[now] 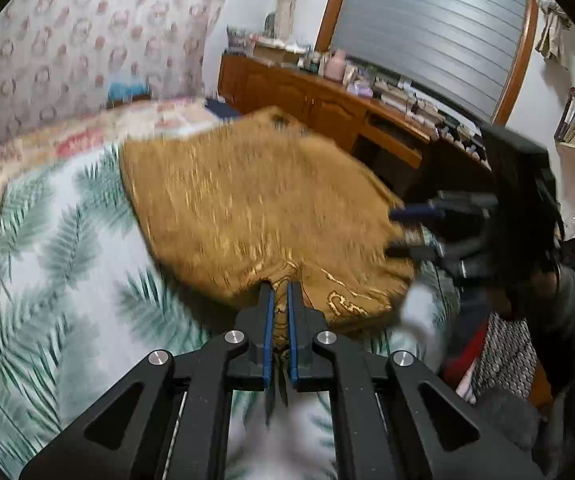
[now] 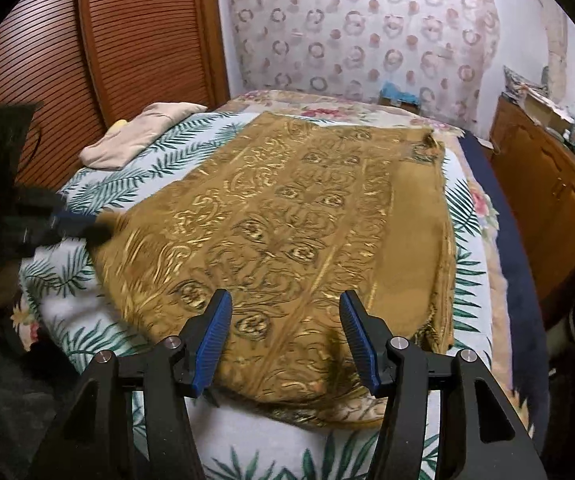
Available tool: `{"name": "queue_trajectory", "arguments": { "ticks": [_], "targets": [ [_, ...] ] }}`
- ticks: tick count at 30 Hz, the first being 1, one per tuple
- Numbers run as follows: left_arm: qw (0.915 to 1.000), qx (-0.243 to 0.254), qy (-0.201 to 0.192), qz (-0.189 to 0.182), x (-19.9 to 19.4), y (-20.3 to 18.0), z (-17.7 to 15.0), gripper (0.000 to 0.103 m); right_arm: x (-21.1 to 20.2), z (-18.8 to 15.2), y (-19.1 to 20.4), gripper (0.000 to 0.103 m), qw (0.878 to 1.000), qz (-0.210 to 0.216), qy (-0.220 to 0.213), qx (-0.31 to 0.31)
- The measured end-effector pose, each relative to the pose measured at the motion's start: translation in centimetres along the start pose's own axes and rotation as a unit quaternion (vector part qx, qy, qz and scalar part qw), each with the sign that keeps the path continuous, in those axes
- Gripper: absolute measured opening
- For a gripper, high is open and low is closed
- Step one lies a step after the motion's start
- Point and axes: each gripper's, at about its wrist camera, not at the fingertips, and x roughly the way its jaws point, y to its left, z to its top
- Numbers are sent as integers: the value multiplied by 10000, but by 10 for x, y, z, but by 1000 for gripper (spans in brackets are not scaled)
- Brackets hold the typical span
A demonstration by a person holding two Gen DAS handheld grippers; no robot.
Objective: Fold small clothes
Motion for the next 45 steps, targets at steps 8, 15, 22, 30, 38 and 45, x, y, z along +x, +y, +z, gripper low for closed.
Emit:
{"name": "queue_trajectory", "arguments": {
  "ticks": [8, 15, 22, 30, 38, 45],
  "targets": [
    [9996, 43, -256, 139, 25, 16, 51, 7, -21, 3, 2, 65, 9997, -9, -243, -73],
    [9995, -41, -217, 239, 48, 26, 69, 7, -15, -6, -3, 72, 9998, 77, -177, -103],
    [9991, -244, -206, 276, 60, 39, 74, 7, 21, -8, -21, 73, 9995, 161, 256, 24],
    [9986, -306, -293, 307, 54, 49, 82, 7, 37, 11, -41, 53, 9995, -31, 329, 0],
    [9958, -287, -553, 667, 45, 72, 109, 7, 41, 75, -51, 10, 9990, -125, -317, -276],
    [9944, -386, -442, 883, 67, 108, 129, 7, 84, 133, -65, 9, 9982, -181, -444, -360]
  ]
}}
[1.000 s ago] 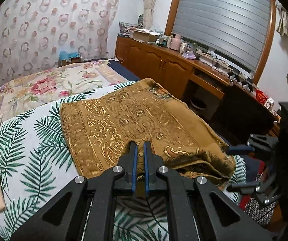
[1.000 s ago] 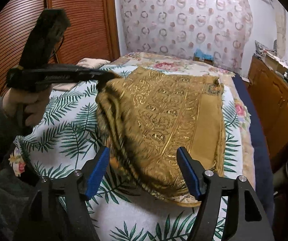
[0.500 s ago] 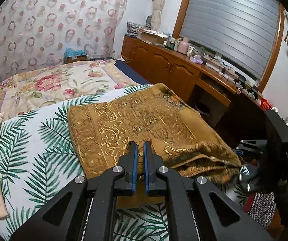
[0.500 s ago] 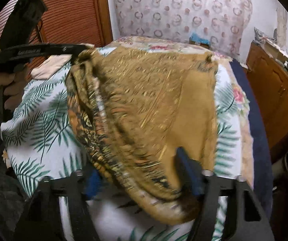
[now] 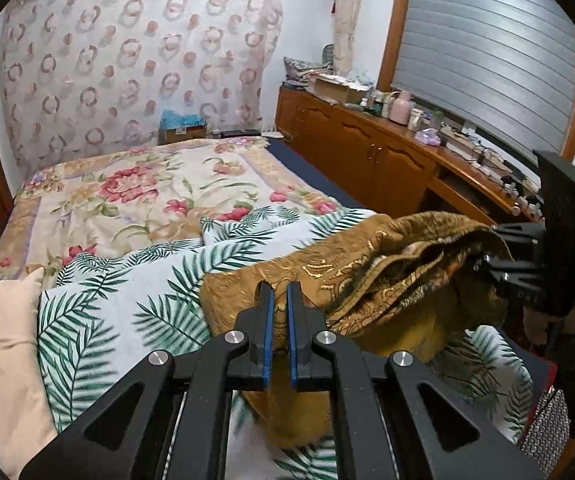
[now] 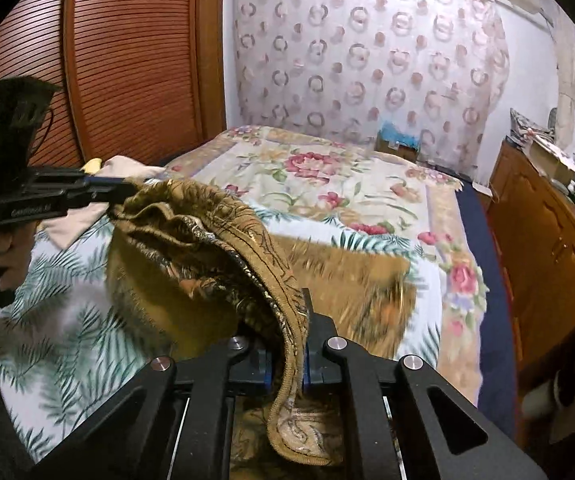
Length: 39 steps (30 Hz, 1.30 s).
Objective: Fold small clothes
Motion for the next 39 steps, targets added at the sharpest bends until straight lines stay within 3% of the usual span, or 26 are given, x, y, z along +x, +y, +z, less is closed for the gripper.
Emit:
{"name": "queue_trajectory", "arguments": {
  "ticks": [9, 10, 11, 12, 15, 17, 20, 25, 32, 37, 39],
  "targets": [
    [9992, -179, 353, 34, 40, 29, -2, 11, 77, 29, -17, 9, 9986, 61, 524, -78],
    [9990, -188, 397, 40, 42, 32, -3, 18, 84, 34, -18, 9, 9982, 76, 584, -99],
    [9990, -195, 400, 74, 42, 33, -3, 33, 90, 38, -17, 9, 9978, 85, 645, -123],
    [9991, -206, 364, 93, 41, 35, -4, 39, 95, 39, -16, 9, 9975, 67, 690, -141],
    [9991, -242, 347, 20, 39, 41, -3, 45, 102, 45, -23, 15, 9969, 40, 773, -126],
    [9991, -238, 352, -8, 40, 44, -3, 56, 102, 51, -27, 29, 9968, -105, 791, -110],
    [9989, -211, 417, 0, 45, 44, -5, 57, 97, 60, -28, 49, 9972, -283, 685, 6],
    [9984, -148, 550, -17, 56, 41, -8, 57, 81, 75, -31, 61, 9963, -736, 387, 232],
    [9963, -18, 852, 104, 79, 42, -13, 57, 77, 77, -22, 63, 9922, -1177, 332, 226],
    [9950, -88, 987, 151, 85, 47, -20, 57, 84, 75, -21, 63, 9806, -1925, 356, 61],
    [9950, -115, 984, 144, 85, 48, -20, 57, 85, 77, -24, 63, 9803, -1917, 390, 258]
  ]
}}
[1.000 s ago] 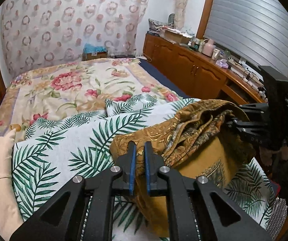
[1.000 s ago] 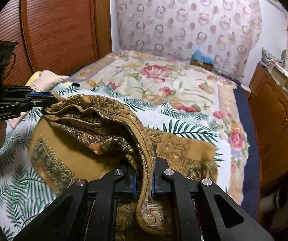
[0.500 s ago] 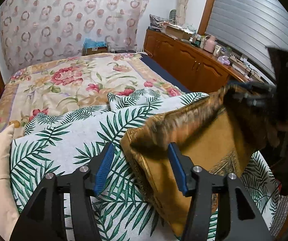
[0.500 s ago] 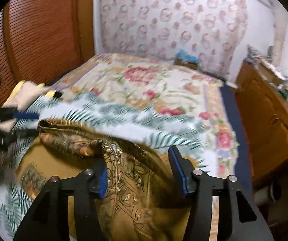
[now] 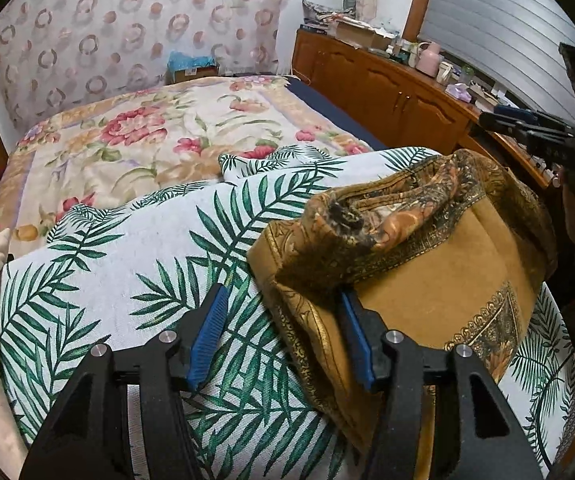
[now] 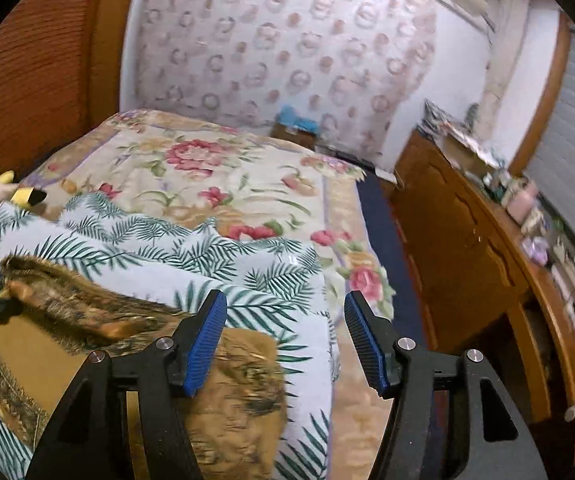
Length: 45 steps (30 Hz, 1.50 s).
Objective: Fold small clothes
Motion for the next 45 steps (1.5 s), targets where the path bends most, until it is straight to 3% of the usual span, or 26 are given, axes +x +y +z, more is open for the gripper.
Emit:
{"name": "queue_trajectory", "arguments": {
  "ticks": [3, 10, 17, 24, 27, 31, 34, 36, 38, 45],
  "targets": [
    [10000, -18, -59, 44, 0, 1, 4, 57, -10, -1, -1, 63, 9990, 355, -3, 280],
    [9999, -89, -137, 51, 11, 9, 22, 57, -32, -26, 28, 63, 9951, 965, 100, 175],
    [9998, -201, -46, 8, 23, 14, 26, 57, 0, -52, 22, 73, 9926, 856, 711, 479],
    [9998, -198, -63, -34, 23, 13, 23, 56, 28, -50, 2, 74, 9811, 1393, 868, 1025],
    [9998, -130, -21, -151, 23, 10, 23, 46, 32, -52, -1, 74, 9770, 1603, 877, 1099],
    [9995, -130, -4, -287, 23, 8, 23, 34, 30, -58, -9, 62, 9735, 1888, 748, 1048],
    [9988, -140, -12, -476, 19, 6, 23, 13, 36, -66, -14, 33, 9631, 2291, 730, 1213],
    [9986, -133, -75, -503, 12, 5, 23, 11, 29, -68, -10, 19, 9654, 2287, 652, 1069],
    [9981, -153, -215, -550, -1, 3, 23, 10, 18, -69, -8, 14, 9698, 2203, 514, 908],
    [9935, -104, -921, -654, -73, -6, 19, 9, -43, -66, -14, 12, 9727, 2128, -347, 860]
  ]
}}
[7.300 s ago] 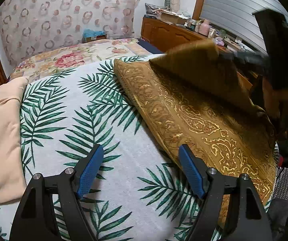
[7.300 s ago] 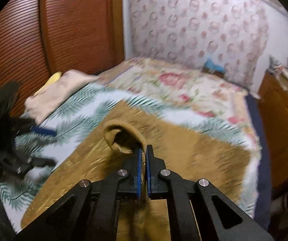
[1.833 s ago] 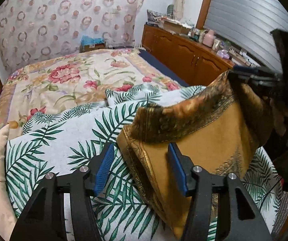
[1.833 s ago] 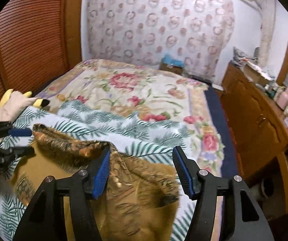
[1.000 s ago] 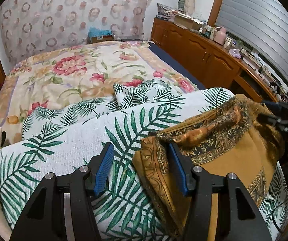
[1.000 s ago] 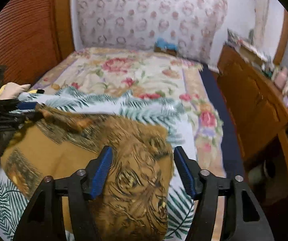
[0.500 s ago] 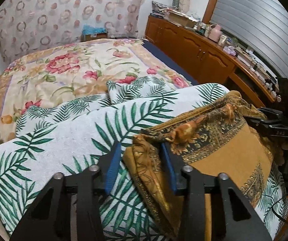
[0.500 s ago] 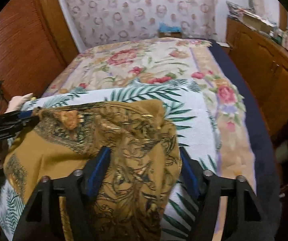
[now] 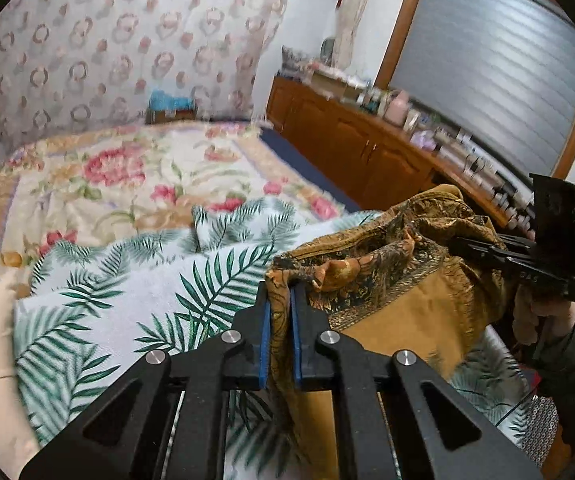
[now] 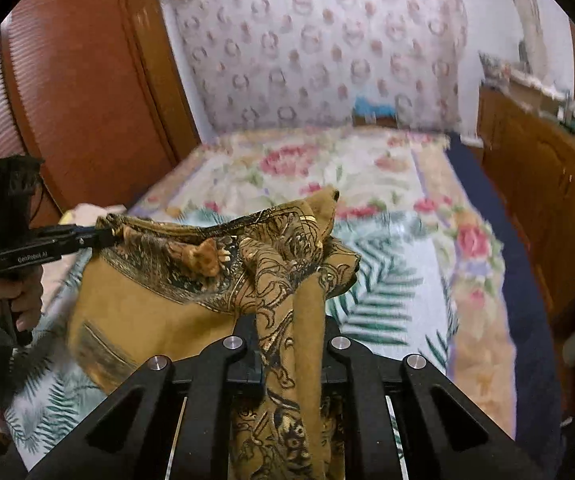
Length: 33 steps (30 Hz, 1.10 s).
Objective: Fold small clothes
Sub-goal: 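Grasp the folded bundle with both tools and lift it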
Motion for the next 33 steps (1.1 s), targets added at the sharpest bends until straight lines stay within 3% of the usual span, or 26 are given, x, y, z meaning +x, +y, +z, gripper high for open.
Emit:
{"name": "queue_trajectory", "arguments": {
  "ticks": [5, 11, 22, 33],
  "targets": [
    [9984, 219, -451, 249, -45, -8, 4, 9, -36, 7, 29, 12, 9980, -5, -495, -403],
    [9946, 208, -785, 642, -86, 8, 3, 9, -46, 22, 60, 12, 9945, 72, -736, -745],
    [9813, -474, -1216, 1418, -162, 74, -43, 9, 28, 58, 99, 12, 9808, 766, -669, -1666],
    [9566, -1394, -1305, 2200, -203, 137, -117, 9, 126, 123, 175, 12, 9443, 1558, -96, -2895]
  ]
}}
